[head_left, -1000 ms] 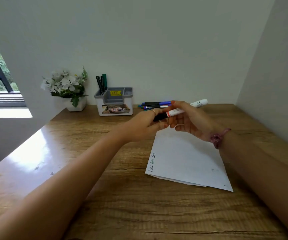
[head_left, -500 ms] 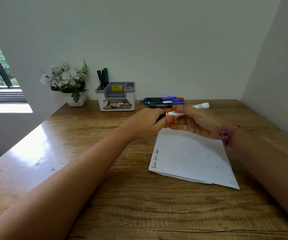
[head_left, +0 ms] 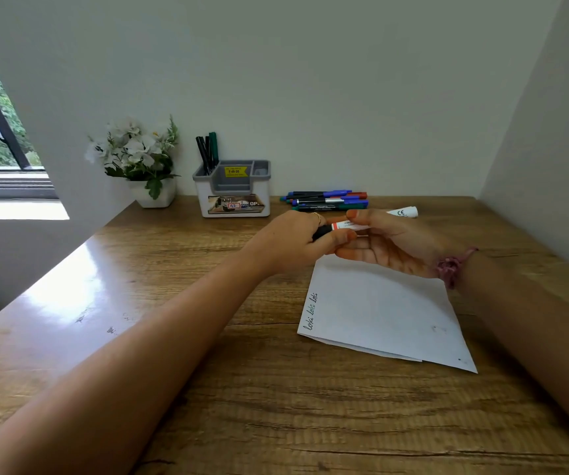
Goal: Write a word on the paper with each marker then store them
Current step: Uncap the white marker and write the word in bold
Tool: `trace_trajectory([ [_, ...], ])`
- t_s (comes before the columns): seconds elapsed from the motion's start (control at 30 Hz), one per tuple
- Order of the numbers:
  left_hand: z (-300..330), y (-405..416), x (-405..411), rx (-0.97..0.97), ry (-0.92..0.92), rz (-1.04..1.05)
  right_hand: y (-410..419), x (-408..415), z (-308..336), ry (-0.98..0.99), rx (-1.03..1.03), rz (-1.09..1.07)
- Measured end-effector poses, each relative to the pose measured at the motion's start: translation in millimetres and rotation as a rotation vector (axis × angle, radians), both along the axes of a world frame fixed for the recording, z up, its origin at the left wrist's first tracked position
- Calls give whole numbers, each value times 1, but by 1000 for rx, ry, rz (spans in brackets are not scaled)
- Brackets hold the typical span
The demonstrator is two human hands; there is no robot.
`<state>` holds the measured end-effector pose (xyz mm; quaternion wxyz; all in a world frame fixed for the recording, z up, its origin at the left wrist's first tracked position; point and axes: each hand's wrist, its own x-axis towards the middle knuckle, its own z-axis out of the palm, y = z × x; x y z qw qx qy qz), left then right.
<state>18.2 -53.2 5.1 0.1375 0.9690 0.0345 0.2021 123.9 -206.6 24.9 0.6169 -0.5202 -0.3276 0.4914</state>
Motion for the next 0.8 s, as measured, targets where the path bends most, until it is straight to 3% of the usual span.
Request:
trace_trajectory([
  [0.3, -1, -1, -3, -43, -29, -19, -2, 1, 0, 55, -34, 26],
  [0.47, 1, 8, -9, -205, -17, 4, -10, 7, 11, 2, 113, 40],
  [0.8, -7, 30, -19, -480, -40, 44, 0, 11, -1, 102, 141, -81],
])
